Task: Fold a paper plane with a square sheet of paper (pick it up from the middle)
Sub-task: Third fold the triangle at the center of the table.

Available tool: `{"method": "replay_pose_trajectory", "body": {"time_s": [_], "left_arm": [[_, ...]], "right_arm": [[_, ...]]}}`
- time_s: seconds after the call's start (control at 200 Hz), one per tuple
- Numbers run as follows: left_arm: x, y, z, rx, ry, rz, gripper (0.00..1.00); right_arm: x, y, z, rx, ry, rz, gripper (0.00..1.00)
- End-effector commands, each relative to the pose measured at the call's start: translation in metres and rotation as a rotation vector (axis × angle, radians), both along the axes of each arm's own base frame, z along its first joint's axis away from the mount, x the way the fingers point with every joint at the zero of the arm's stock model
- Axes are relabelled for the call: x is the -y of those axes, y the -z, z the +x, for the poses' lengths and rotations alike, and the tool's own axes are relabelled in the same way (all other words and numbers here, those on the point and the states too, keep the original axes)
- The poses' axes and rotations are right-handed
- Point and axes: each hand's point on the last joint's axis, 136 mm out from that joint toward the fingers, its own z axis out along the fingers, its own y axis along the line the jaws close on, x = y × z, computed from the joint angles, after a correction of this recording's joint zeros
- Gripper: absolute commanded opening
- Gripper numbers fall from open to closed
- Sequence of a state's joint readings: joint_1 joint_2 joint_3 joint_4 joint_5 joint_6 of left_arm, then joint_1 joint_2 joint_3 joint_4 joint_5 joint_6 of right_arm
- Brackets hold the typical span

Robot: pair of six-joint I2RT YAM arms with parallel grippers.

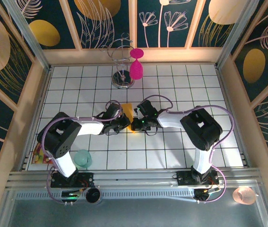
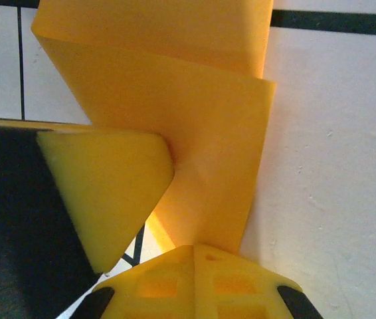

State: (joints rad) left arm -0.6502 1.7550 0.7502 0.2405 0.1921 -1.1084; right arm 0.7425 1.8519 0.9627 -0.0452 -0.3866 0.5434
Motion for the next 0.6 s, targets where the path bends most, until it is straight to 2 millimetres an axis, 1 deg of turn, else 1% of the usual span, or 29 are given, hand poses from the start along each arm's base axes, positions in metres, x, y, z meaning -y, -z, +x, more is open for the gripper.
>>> {"method": "replay_pose_trajectory", "body": {"time_s": [0.0,0.09,0.23,0.3,0.315,0.33,0.456,0.596], "left_arm": [[-0.014,0.013,-0.001,0.005,-0.041,0.042,0.08],[-0.024,0.019,-0.001,0.000,-0.066,0.046,0.08],[-0.042,0.013,0.006,0.029,-0.115,0.026,0.08],[-0.052,0.017,0.007,0.026,-0.136,0.034,0.09],[-0.052,0.008,0.009,0.047,-0.139,0.020,0.09],[-0.054,0.006,0.011,0.054,-0.144,0.017,0.09],[-0.067,0.005,0.014,0.075,-0.169,0.020,0.10],[-0.083,0.006,0.017,0.089,-0.193,0.052,0.11]], "right_arm": [[0.036,0.048,-0.020,-0.110,0.064,-0.210,0.00],[0.046,0.056,-0.023,-0.132,0.089,-0.259,0.00],[0.063,0.068,-0.029,-0.166,0.135,-0.336,0.00],[0.070,0.071,-0.030,-0.173,0.157,-0.364,0.00],[0.071,0.072,-0.030,-0.176,0.160,-0.369,0.00],[0.072,0.072,-0.030,-0.176,0.165,-0.373,0.00],[0.077,0.075,-0.031,-0.186,0.190,-0.391,0.00],[0.079,0.076,-0.031,-0.188,0.199,-0.393,0.00]]}}
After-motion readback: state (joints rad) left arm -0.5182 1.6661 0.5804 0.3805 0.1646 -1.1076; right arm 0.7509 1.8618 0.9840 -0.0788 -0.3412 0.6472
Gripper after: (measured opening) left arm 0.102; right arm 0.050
